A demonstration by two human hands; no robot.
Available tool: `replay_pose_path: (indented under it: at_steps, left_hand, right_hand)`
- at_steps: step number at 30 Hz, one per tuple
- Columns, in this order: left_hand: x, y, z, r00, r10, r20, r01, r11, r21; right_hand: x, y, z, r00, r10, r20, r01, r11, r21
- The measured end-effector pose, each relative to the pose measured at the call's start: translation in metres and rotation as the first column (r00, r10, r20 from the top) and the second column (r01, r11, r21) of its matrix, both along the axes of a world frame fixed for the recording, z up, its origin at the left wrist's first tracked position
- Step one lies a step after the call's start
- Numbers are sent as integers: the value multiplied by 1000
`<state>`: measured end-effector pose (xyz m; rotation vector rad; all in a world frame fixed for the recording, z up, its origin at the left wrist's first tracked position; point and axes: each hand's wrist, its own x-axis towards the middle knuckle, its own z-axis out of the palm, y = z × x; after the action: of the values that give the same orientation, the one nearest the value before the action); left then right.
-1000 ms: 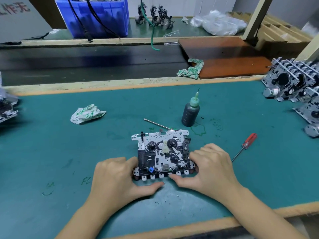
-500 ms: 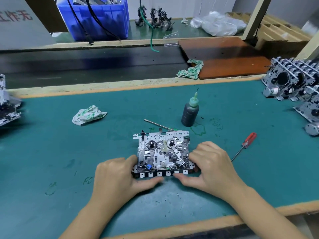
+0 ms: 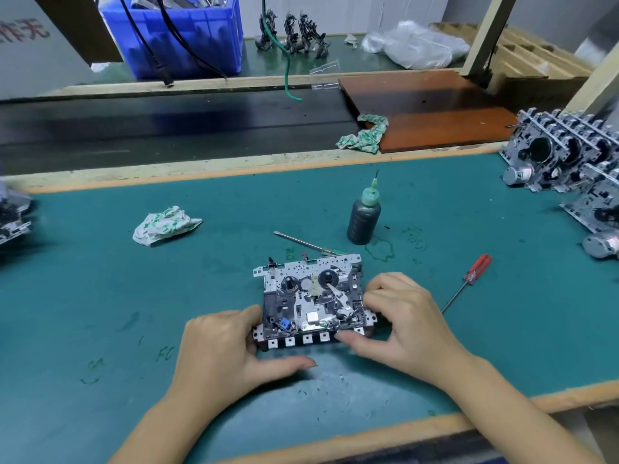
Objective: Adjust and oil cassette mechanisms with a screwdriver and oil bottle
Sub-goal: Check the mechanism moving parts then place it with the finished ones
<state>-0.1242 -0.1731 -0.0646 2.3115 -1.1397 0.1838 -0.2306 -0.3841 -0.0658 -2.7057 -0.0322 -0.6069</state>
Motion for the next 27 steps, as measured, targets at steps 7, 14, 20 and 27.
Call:
replay_pose_path:
  at_steps: [7, 14, 20, 27]
  left_hand:
    - [-1, 7, 10, 929, -90, -359, -46, 935, -352]
    - [-2, 0, 17, 848, 5, -530, -234, 900, -366]
    - [0, 16, 25, 976, 153, -154, -178, 969, -171]
    - [-7, 0, 49, 983, -72, -168, 12, 943, -333]
  right_hand:
    - [0, 11, 19, 990, 64, -123, 29, 769, 638]
    - [5, 27, 28, 943, 36, -330, 241, 610, 755]
    - [-8, 27, 27, 960, -112, -256, 231, 833, 502]
    - [-11, 28, 24, 982, 71, -175, 31, 853, 520]
